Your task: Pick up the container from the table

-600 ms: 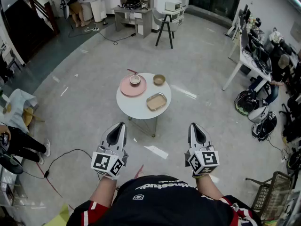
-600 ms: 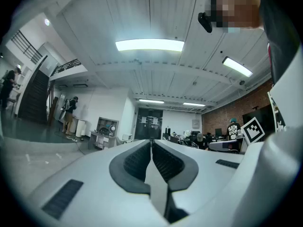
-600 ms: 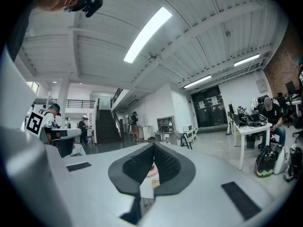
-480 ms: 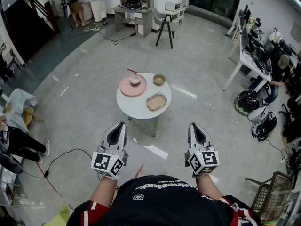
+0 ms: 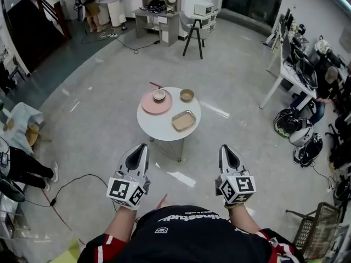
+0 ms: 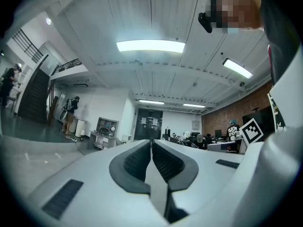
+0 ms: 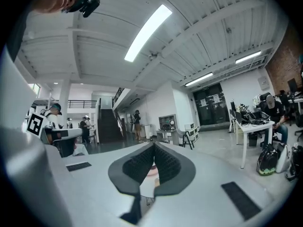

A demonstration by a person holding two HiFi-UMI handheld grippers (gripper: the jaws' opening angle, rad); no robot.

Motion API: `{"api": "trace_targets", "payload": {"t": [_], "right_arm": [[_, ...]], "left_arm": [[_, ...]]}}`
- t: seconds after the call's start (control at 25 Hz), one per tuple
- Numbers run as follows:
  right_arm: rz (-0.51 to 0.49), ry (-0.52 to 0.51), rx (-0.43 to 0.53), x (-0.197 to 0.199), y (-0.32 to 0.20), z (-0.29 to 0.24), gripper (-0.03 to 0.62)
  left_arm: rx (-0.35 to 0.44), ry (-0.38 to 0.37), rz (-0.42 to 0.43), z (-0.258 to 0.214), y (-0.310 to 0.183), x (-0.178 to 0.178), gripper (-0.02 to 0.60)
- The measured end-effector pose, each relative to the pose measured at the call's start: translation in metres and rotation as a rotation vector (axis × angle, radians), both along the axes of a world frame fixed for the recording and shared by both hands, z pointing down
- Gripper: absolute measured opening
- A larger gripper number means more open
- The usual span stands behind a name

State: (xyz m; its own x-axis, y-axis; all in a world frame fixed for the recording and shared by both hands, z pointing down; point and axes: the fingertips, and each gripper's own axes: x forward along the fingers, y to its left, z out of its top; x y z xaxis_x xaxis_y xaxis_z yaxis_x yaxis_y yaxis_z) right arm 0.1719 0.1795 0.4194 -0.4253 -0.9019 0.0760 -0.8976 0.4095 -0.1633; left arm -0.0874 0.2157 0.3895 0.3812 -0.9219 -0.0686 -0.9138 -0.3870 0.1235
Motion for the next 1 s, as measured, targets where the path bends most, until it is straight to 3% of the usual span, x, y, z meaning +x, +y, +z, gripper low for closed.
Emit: {"api": "trace_targets", "payload": {"t": [0.32,1.0], "right_arm": [[-0.003,-0.019,-0.023,-0.012,0.002,0.004,0.002],[0.027,-0.037,-0.031,-0.101,0.015,-0.004,0.002]], "left_arm": [[0.0,0.001,0.016,0.001,0.002,-0.009,0.031],[-0.008,-0.005,0.07,0.0,0.005,-0.091,0.031]]}}
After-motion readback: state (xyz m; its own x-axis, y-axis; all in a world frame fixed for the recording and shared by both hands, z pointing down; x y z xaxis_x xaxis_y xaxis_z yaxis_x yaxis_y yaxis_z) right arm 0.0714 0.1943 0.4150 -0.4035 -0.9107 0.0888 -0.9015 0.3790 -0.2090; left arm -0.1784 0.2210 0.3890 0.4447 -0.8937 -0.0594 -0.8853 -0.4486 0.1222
